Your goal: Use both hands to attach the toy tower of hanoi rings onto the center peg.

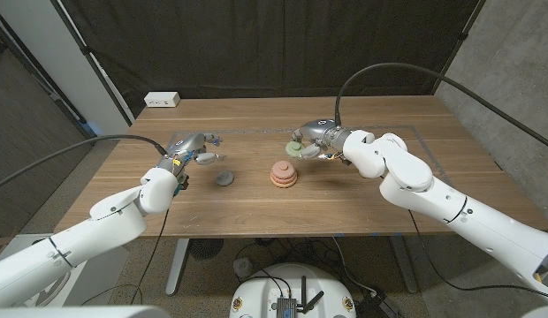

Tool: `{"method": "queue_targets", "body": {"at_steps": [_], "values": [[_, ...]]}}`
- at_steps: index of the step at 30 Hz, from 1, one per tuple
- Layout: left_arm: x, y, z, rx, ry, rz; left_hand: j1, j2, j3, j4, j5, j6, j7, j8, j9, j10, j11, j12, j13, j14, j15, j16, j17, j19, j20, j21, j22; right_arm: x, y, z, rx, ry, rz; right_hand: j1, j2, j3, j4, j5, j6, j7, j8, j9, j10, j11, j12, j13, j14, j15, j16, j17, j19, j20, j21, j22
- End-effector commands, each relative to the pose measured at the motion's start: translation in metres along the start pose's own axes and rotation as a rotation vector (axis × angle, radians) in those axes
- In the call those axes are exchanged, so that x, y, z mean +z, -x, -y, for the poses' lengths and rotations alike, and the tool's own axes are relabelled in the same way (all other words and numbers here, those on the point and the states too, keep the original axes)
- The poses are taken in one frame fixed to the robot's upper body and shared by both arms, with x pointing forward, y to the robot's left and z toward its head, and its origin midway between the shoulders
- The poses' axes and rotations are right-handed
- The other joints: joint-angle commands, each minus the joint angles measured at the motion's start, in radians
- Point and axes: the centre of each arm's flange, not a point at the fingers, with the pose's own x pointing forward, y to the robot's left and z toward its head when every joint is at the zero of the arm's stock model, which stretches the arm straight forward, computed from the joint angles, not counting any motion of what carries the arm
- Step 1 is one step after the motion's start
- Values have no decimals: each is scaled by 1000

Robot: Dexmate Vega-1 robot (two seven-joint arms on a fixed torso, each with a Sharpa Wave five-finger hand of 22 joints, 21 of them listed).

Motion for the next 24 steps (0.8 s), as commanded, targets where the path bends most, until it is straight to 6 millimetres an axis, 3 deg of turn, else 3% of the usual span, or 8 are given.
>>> {"method": "queue_targets", "body": {"at_steps": [1,24], "values": [[1,-5,2,-7,6,4,9,1,7,0,8,8,2,2,3,15,-4,2,1,10,-80,7,0,10,-129,3,3,8,-7,0,15,-14,20,41,35,22,15,7,52,-43,7,5,77,-67,0,3,12,-11,9,5,14,-68,3,4],[3,-1,3,20,22,-3,10,0,10,0,8,15,1,2,4,18,-2,1,1,13,-80,9,-3,11,-129,5,3,26,-17,-5,75,48,26,40,37,23,17,9,56,-43,5,6,80,-67,-4,7,13,-11,7,4,13,-68,0,2]]}}
